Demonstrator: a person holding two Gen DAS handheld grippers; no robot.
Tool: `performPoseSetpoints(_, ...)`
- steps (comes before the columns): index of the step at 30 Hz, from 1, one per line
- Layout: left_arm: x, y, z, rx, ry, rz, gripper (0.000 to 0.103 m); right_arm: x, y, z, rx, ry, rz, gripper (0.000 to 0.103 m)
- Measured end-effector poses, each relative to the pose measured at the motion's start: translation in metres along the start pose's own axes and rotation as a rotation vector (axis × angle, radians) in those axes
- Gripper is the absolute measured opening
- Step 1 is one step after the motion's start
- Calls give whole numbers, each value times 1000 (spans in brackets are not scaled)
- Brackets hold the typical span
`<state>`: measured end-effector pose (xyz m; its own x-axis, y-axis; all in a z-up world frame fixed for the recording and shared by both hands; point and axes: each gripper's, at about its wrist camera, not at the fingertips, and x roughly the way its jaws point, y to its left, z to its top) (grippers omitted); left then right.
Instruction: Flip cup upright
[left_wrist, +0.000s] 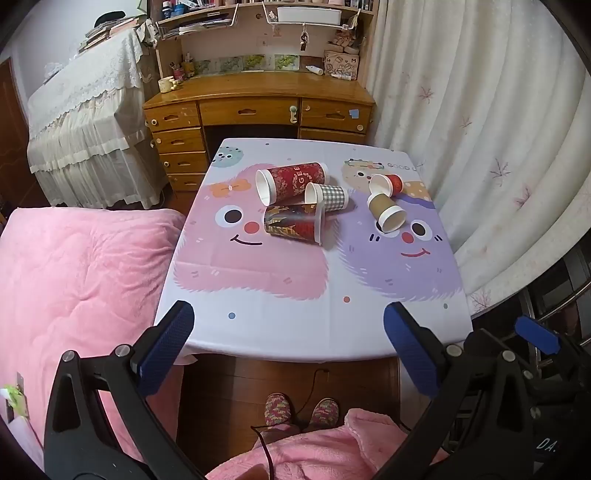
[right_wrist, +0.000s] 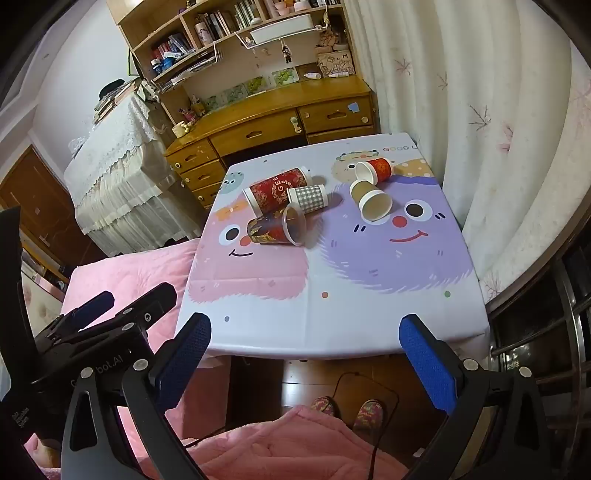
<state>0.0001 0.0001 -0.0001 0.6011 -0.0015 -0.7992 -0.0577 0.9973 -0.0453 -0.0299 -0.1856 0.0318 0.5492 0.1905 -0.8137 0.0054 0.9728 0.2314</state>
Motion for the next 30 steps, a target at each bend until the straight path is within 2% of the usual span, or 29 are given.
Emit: performPoseSetpoints(30,-1,3,7,12,-5,13,102,6,0,8,6,4,-12,103)
